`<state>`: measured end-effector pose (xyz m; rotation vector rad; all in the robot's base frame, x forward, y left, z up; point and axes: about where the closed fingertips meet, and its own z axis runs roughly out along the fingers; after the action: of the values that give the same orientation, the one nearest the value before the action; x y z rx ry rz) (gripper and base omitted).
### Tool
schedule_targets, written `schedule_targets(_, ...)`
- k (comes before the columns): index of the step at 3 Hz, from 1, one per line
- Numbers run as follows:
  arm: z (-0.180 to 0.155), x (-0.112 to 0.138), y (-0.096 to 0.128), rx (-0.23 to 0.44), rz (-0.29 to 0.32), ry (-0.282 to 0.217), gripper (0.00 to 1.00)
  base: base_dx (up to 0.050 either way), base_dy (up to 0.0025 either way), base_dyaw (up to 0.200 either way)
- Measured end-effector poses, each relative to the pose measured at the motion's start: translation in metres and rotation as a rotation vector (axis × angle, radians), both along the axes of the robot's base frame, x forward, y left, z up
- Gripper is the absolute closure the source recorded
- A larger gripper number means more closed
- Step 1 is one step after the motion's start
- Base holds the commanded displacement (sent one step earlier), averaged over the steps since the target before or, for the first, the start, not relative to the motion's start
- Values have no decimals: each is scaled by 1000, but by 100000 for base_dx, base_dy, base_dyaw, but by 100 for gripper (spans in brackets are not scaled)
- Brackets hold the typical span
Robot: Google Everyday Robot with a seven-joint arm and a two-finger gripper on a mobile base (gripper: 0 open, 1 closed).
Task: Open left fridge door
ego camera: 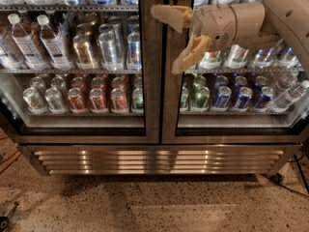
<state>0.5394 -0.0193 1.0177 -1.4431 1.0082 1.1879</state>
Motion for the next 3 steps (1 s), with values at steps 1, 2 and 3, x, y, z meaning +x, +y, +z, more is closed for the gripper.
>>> schedule_targets(1, 10, 9, 0, 36, -152, -32, 0, 0, 0, 0)
schedule_targets(2, 12, 10, 2, 32, -143, -25, 0, 0, 0, 0)
schedule_targets(3, -1, 17, -1, 28, -152, 16, 0, 0, 0, 0)
